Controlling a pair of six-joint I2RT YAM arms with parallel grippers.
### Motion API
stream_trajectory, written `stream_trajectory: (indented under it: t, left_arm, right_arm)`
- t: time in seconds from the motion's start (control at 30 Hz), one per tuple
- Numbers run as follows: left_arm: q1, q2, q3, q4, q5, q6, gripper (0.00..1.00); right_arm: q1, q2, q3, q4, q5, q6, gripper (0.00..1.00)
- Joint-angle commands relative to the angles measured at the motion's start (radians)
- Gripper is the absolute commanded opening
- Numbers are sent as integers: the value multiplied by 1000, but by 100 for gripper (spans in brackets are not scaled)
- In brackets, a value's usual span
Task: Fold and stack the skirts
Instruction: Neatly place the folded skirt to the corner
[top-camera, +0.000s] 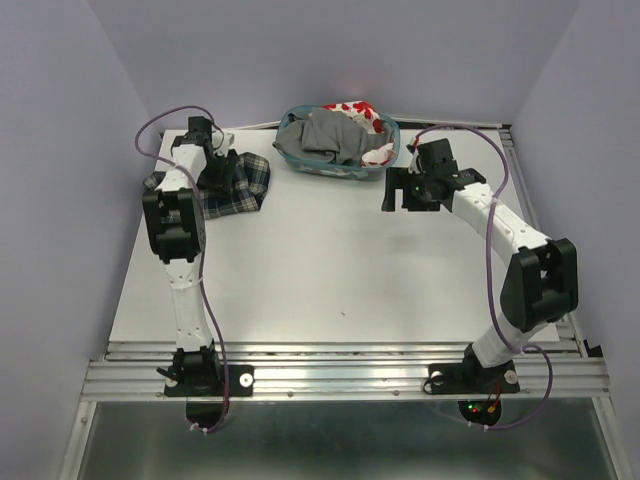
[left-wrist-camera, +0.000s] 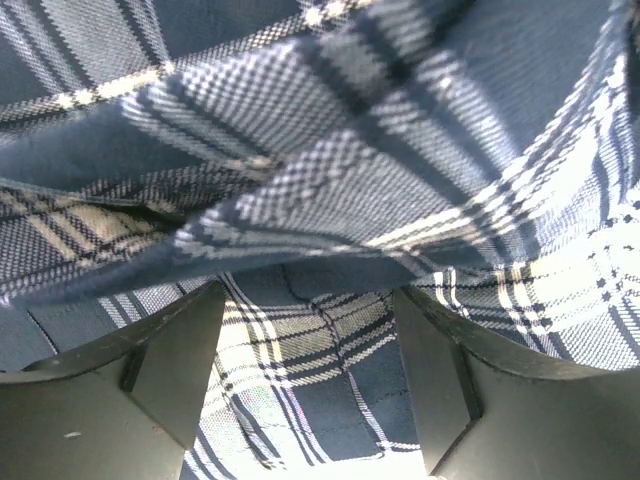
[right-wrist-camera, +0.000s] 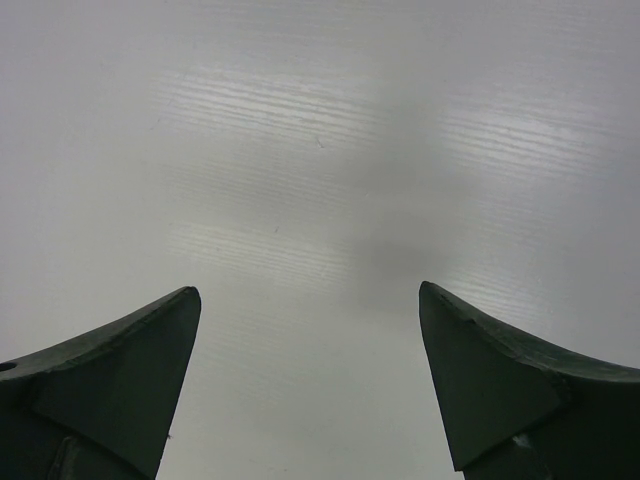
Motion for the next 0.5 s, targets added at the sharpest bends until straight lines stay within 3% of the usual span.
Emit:
stream_trajectory:
  t: [0.0, 0.07, 0.3, 0.47]
  left_arm:
    - [-14, 170, 202, -140, 56, 134, 79]
    - [-14, 193, 278, -125, 79, 159, 79]
    - [-20, 229, 299, -76, 69, 112, 77]
    - [-20, 146, 285, 2, 26, 21, 86]
  right_arm:
    - [-19, 1, -4, 35, -12, -22, 95]
    - [-19, 2, -12, 34, -10, -25, 95]
    - [-19, 15, 5, 34, -23, -37, 96]
    - [-19, 10, 34, 35, -36, -45, 96]
